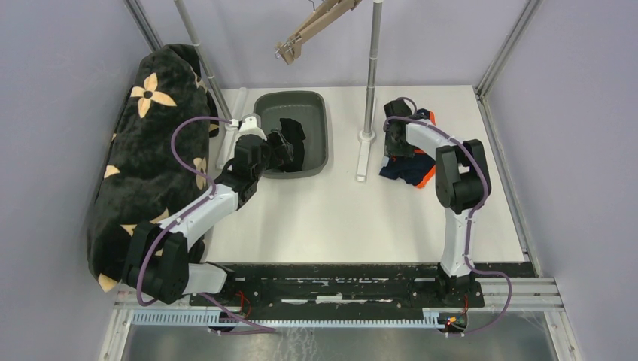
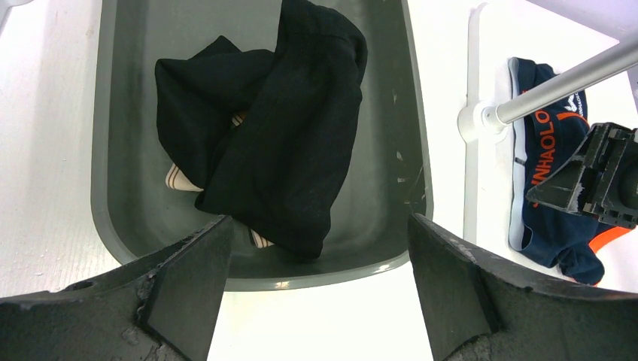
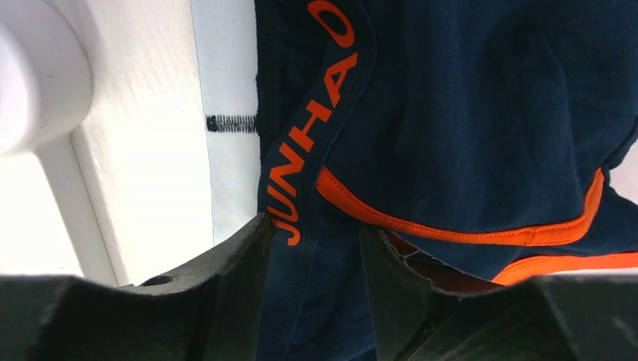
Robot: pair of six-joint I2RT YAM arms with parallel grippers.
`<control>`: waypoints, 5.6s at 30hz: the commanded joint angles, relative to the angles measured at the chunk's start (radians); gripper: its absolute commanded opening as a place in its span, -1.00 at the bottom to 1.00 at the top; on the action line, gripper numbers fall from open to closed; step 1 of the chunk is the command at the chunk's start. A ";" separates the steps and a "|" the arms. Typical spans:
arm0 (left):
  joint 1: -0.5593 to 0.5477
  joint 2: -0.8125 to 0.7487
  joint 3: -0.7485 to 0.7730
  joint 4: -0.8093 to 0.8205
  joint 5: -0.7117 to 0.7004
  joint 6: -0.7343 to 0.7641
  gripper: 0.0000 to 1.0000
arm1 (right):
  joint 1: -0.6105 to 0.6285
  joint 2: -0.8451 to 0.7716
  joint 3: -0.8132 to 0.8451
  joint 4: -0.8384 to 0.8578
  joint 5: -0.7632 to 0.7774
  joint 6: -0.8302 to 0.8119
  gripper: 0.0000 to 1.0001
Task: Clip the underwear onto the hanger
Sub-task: Adjust the underwear at the center of the board.
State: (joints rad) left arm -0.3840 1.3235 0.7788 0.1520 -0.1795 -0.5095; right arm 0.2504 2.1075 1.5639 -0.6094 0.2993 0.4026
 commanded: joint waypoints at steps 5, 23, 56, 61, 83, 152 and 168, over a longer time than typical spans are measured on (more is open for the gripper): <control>0.002 0.001 0.024 0.050 -0.007 0.025 0.82 | 0.000 -0.016 0.015 0.024 0.049 0.013 -0.43; 0.002 -0.007 0.020 0.052 0.002 0.020 0.82 | 0.001 -0.095 -0.017 0.028 0.055 0.012 -0.52; 0.002 -0.027 0.015 0.044 -0.009 0.023 0.83 | 0.021 -0.165 -0.044 0.143 -0.210 -0.026 -0.99; 0.002 -0.030 0.014 0.041 -0.009 0.023 0.82 | 0.021 -0.082 0.031 0.125 -0.238 -0.046 -0.67; 0.004 -0.030 0.011 0.046 -0.006 0.019 0.82 | 0.120 -0.292 -0.278 0.217 -0.179 -0.085 0.10; 0.007 -0.172 0.591 0.061 0.345 0.281 0.99 | 0.208 -0.720 -0.529 0.255 -0.153 0.044 0.45; 0.007 0.438 1.408 -0.419 0.371 0.465 0.98 | 0.208 -0.773 -0.576 0.279 -0.190 0.051 0.45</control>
State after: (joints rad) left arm -0.3775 1.7313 2.0735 -0.1570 0.1844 -0.1181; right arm 0.4564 1.3796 0.9943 -0.3737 0.1131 0.4480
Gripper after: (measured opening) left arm 0.997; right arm 0.722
